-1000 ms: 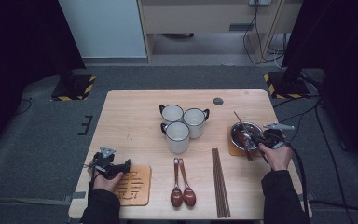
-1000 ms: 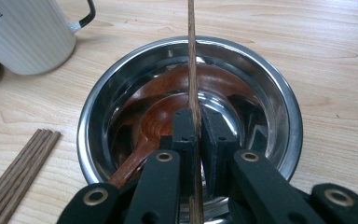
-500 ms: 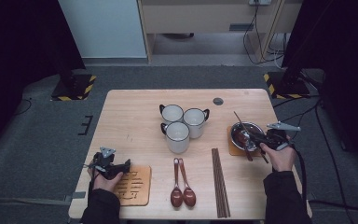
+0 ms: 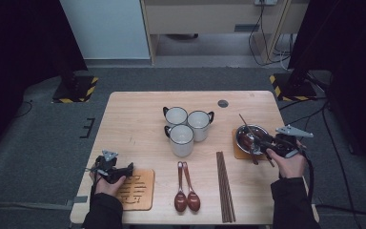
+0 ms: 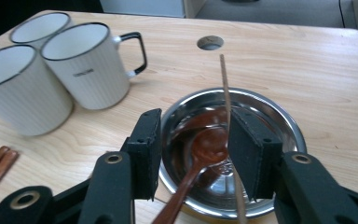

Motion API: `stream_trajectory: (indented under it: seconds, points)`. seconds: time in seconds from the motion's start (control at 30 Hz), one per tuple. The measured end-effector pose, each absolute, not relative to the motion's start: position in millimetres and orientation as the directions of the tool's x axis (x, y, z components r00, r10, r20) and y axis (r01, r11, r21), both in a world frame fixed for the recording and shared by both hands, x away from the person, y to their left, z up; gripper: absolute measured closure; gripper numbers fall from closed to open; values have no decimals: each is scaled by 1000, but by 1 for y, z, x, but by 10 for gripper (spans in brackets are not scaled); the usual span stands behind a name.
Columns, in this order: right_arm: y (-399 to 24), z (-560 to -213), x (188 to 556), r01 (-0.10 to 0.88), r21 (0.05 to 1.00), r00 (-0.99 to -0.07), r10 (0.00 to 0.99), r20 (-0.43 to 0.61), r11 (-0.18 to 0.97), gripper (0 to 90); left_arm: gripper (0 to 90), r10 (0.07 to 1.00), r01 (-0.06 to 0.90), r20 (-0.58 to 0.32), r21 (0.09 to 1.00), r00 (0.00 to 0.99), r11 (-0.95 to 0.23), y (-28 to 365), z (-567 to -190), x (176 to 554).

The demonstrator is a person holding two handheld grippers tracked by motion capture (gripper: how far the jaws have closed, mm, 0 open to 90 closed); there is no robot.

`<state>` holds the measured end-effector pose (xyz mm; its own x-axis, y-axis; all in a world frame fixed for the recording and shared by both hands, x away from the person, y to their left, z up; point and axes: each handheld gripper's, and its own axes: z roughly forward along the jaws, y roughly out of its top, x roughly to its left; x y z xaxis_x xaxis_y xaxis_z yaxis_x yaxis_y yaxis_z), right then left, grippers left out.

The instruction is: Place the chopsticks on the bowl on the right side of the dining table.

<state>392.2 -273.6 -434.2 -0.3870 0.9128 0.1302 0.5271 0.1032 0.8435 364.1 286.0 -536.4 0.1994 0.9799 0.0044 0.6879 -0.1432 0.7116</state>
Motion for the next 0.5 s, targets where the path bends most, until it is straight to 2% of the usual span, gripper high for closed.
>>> stream_trajectory:
  seconds: [0.5]
  points:
    - [-241, -424, 373, 499, 856, -443, 888, 119, 135, 490, 57, 980, 688, 5, 711, 199, -143, 286, -536, 364]
